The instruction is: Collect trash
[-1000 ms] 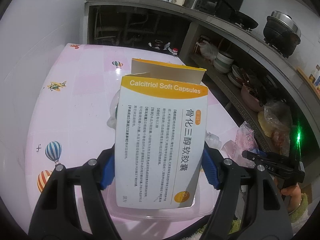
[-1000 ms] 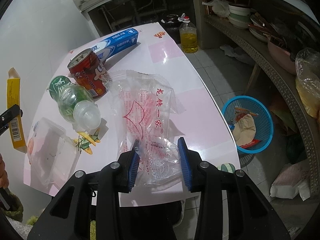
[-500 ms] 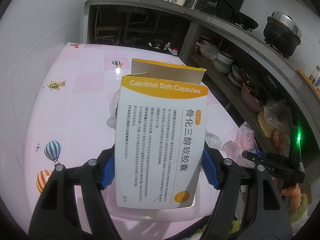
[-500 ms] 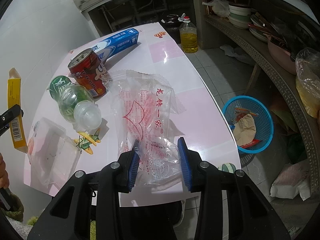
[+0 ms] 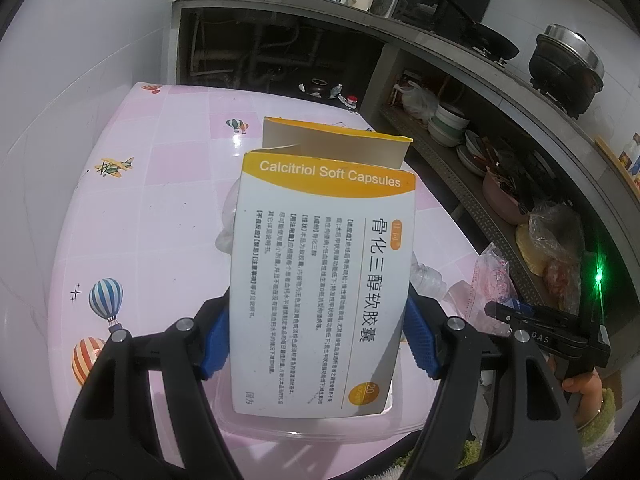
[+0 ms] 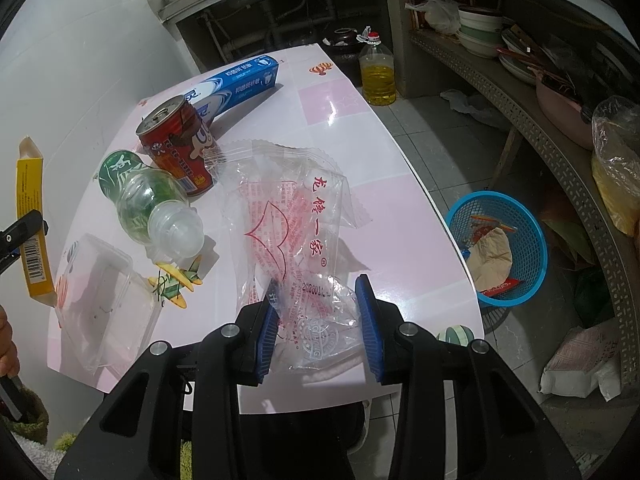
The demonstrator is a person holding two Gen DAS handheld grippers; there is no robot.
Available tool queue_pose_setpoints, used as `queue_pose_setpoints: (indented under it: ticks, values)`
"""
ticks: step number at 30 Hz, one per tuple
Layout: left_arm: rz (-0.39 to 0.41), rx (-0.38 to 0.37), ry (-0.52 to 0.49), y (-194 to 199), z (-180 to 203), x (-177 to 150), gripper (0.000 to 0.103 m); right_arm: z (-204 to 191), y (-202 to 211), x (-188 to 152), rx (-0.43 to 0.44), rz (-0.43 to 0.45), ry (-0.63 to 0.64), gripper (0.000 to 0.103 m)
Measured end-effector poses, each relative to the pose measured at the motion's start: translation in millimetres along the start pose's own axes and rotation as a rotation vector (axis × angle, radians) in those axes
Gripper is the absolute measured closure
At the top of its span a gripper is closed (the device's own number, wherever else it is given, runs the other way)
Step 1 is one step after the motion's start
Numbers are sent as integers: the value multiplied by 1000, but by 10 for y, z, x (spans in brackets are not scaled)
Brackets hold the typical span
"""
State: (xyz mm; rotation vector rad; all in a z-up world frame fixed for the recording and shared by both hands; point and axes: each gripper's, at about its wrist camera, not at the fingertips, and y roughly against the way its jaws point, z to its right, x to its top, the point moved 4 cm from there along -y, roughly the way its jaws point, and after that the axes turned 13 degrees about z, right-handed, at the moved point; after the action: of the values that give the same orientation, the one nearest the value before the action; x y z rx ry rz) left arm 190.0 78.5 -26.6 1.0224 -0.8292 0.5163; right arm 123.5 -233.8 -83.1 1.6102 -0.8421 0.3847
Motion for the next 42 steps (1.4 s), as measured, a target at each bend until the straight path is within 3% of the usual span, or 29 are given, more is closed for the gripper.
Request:
queue_pose_setpoints:
  ticks: [42]
  values:
    - [12, -12, -25, 12, 70, 31, 35, 77, 56, -28, 5, 21, -30, 67]
